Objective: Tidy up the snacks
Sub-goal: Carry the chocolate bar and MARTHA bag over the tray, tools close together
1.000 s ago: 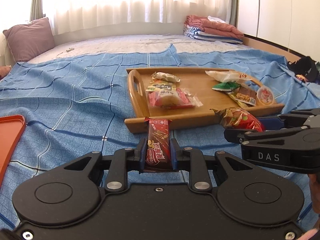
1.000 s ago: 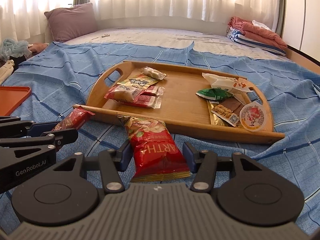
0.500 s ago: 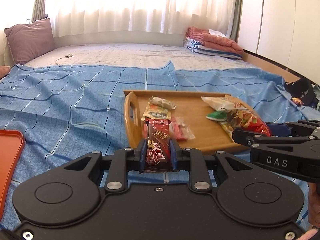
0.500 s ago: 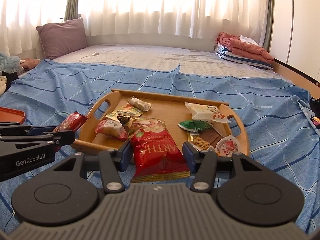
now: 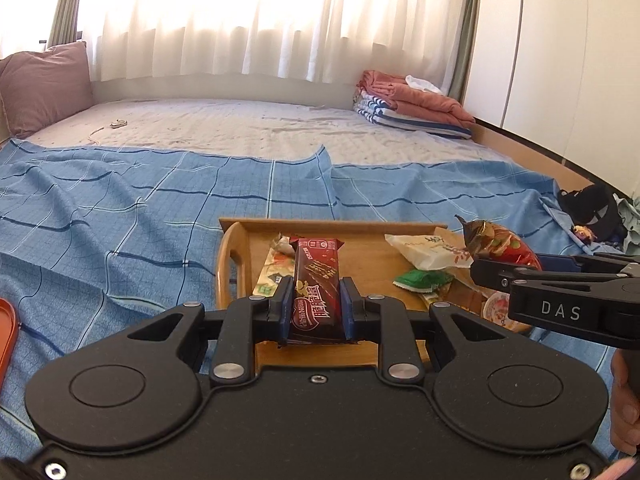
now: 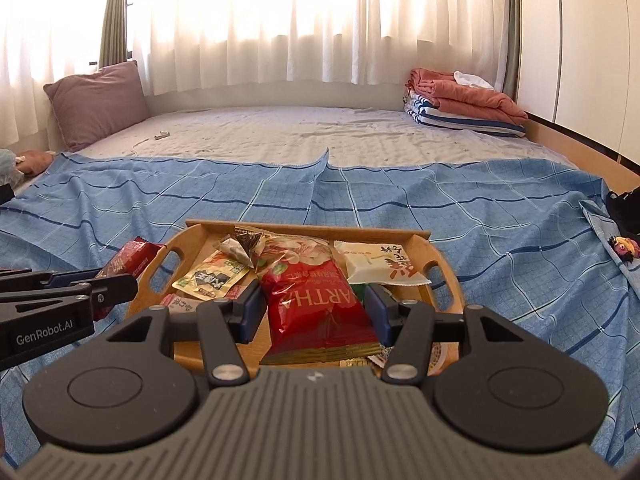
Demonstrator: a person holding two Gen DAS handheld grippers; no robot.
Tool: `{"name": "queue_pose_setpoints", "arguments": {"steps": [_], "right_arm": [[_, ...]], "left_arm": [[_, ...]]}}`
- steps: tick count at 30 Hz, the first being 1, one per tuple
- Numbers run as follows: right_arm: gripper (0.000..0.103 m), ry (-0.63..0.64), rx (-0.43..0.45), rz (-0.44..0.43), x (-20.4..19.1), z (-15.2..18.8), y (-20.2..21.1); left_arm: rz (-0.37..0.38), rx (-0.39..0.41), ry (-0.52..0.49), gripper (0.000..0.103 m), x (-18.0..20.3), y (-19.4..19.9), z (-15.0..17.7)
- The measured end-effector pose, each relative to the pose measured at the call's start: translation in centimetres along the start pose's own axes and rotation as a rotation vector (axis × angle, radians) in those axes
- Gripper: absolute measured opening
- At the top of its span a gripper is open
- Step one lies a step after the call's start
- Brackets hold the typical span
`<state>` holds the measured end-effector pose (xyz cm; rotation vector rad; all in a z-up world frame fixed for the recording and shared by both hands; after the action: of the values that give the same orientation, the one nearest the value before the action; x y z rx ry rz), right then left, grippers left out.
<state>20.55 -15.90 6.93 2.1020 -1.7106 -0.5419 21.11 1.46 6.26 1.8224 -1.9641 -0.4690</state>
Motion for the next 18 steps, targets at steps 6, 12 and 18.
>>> {"name": "queue_pose_setpoints", "arguments": {"steps": [6,12,18], "right_arm": [[0.058,-0.052,-0.036,-0.024,1.7,-1.8,-2.7],[0.058,-0.13,-0.108,-0.054,3.6,-3.4,-6.9],[0.058,-0.245,-0.222,-0.084,4.9,-3.6,-12.2]], "left_arm": [[0.035,-0.032,0.013,0.023,0.9,-3.9,-2.2],[0.046,-0.097,0.049,0.023,1.3,-9.3,-3.3],[0.053,-0.182,0.05,0.023,2.3,-13.9,-2.6]]}}
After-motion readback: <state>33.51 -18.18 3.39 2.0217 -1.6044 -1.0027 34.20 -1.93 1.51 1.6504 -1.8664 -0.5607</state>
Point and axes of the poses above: each gripper's, at about its wrist camera, not at the fingertips, and y roughly against the way its jaws point, x to its right, z to its underside, the point moved 7 cm from there along -y, roughly the way its jaws point, and after that the axes turned 6 degrees about -z, right-handed, at the moved point
